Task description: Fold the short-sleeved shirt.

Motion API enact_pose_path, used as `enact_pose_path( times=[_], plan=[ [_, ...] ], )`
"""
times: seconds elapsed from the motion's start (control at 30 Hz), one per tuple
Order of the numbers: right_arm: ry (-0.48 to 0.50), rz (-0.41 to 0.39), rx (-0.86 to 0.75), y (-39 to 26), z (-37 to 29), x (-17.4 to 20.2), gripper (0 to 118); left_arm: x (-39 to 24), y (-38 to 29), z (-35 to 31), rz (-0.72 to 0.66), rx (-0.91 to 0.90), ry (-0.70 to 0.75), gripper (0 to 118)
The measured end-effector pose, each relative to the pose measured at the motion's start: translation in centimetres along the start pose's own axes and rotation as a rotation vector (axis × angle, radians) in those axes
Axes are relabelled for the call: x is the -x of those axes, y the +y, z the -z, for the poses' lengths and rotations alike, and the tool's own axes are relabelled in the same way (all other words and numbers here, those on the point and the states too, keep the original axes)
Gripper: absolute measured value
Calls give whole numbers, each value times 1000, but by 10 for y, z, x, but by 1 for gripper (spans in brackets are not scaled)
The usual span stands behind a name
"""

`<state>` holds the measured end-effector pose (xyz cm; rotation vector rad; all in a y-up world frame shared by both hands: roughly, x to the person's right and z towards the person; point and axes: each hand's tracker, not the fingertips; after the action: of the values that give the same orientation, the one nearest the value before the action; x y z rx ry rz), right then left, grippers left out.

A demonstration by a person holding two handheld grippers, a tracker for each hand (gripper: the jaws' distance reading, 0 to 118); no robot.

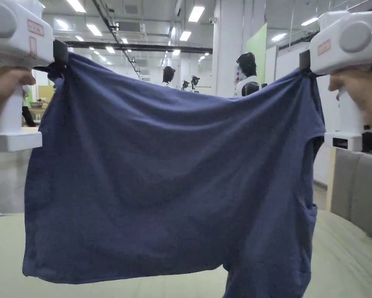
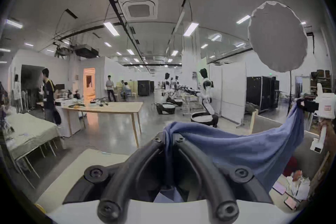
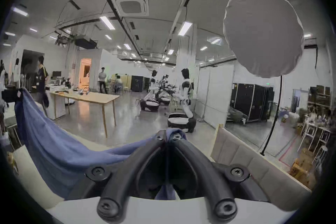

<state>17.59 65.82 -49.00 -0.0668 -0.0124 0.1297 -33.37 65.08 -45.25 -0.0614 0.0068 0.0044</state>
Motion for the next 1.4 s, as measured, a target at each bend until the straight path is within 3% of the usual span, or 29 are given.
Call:
enact_pose_path(
  times=[0.1,0.2,0.37,0.47,0.63,1.17,1.4],
  plan=[
    [-26,3,-3,20,23,10,2,6,9,15,-9,-6,82,5],
    [-41,57,14,24,40,11,2,13,4,27,-30,-2,68,5],
    [-58,58,28,9,56,2,2,8,-19,39,-9,18,49,5],
    [-49,104,16,4,57,-7,2,4,-29,45,-10,19,41,5],
    [-46,92,11,-8,59,-11,2,-4,-41,50,-7,18,30,5],
    [7,85,183,-186,107,6,2,-4,-204,100,-85,175,-51,5],
    [71,64,164,-199,41,-6,2,-2,-225,57,-93,213,-95,5]
  ],
)
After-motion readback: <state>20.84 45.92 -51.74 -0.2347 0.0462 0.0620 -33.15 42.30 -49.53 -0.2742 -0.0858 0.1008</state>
